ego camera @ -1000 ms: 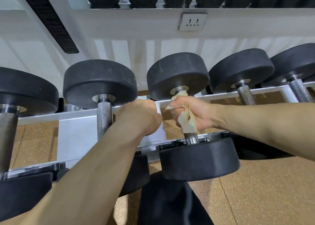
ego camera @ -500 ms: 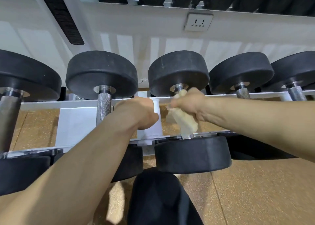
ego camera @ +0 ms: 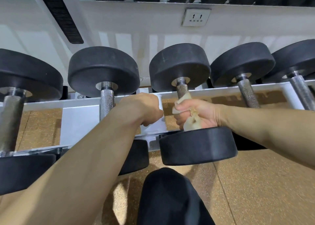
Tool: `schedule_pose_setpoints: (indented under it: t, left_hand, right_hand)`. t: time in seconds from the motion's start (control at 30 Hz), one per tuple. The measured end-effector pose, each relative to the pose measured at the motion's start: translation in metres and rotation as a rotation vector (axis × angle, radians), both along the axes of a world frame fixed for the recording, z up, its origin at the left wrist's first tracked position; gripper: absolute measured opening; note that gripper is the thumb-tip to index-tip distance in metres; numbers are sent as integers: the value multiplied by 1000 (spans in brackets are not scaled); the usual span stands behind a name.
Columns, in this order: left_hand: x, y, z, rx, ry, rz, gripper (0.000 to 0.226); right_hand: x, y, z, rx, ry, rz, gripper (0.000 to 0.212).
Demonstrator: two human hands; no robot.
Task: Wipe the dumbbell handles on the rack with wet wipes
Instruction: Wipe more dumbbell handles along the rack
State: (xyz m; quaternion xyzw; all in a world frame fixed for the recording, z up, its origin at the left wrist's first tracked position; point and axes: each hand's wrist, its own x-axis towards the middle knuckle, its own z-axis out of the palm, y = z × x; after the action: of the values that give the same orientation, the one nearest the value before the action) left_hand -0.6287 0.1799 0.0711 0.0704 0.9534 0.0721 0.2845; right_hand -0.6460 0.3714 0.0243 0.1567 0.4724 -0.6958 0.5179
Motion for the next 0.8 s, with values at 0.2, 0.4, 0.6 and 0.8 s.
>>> schedule_pose_setpoints:
  t: [0.2, 0.4, 0.6, 0.8]
  left_hand:
    - [-1, -4, -4, 15, -47, 42, 32]
    - [-1, -6, -4, 19, -53, 43, 35]
    - [0, -6, -7, 0, -48, 30, 38]
    - [-1, -3, -7, 1, -45, 6, 40]
  right_hand:
    - [11, -2, 22, 330, 110, 143, 16]
    - [2, -19, 22, 1063, 637, 84, 47]
    - [-23, -38, 22, 811, 566, -317, 37]
    - [-16, -17, 20, 373, 331, -44, 9]
